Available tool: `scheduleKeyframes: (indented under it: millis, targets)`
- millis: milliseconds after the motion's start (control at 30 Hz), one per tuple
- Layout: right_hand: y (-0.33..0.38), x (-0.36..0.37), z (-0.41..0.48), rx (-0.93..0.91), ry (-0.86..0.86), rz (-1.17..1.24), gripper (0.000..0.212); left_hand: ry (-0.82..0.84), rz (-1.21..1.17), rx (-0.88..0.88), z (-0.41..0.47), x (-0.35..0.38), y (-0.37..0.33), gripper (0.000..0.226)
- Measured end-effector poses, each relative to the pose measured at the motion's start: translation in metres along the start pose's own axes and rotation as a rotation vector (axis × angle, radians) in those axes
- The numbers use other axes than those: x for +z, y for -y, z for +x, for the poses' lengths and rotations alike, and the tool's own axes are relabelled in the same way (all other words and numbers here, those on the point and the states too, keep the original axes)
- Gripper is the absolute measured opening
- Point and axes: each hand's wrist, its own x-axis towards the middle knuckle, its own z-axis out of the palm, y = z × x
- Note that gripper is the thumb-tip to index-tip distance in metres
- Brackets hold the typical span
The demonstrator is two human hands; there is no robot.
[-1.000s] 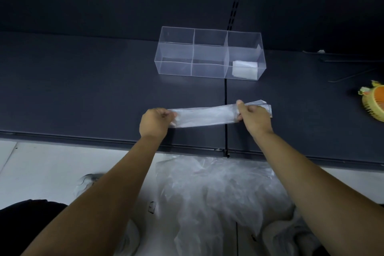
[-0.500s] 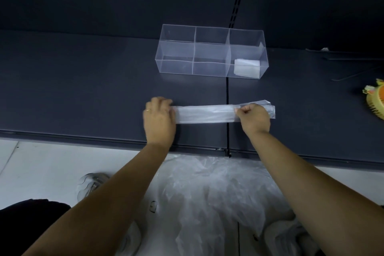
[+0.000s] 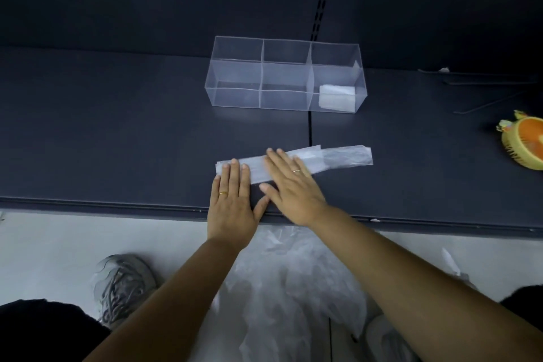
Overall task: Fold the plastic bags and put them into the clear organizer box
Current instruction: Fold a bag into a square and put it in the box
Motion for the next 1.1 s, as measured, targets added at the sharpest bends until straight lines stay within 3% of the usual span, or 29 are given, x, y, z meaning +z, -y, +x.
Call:
scheduleKeyframes:
  millis: [233, 400, 467, 567, 733, 833, 933, 1033, 1100]
  targets:
    - [-0.098, -0.022, -0.012, 0.282, -0.004, -0.103, 0.064, -0.008, 0.011, 0.003, 0.001, 0.000, 0.002, 0.079]
    - [-0.135, -0.044, -0.024, 0.446, -0.291, 0.208, 0.043, -0.010, 0.006, 0.018, 0.002, 0.001, 0.004, 0.080]
    - [-0.141, -0.054, -0.021, 0.500, -0.295, 0.235, 0.028, -0.004, 0.025, 0.024, 0.003, 0.000, 0.006, 0.082]
    - [-0.142, -0.061, -0.019, 0.520, -0.235, 0.189, 0.011, 0.004, 0.047, 0.039, 0.006, -0.001, 0.010, 0.086]
    - [-0.129, -0.064, -0.038, 0.498, -0.231, 0.327, 0.009, 0.006, 0.019, 0.158, 0.019, -0.008, 0.028, 0.090]
    - [-0.120, -0.072, -0.057, 0.611, -0.140, 0.691, 0.010, 0.006, -0.014, 0.202, 0.024, -0.020, 0.034, 0.099]
    - [-0.115, -0.086, -0.077, 0.755, 0.080, 1.032, 0.015, 0.008, -0.086, 0.278, 0.017, -0.027, 0.004, 0.100]
    - [-0.106, -0.107, -0.087, 0.764, 0.321, 1.120, 0.014, 0.060, -0.308, 0.415, 0.001, -0.023, -0.064, 0.097]
    - [-0.095, -0.123, -0.086, 0.706, 0.435, 1.123, 0.013, 0.060, -0.513, 0.388, -0.012, -0.026, -0.108, 0.088]
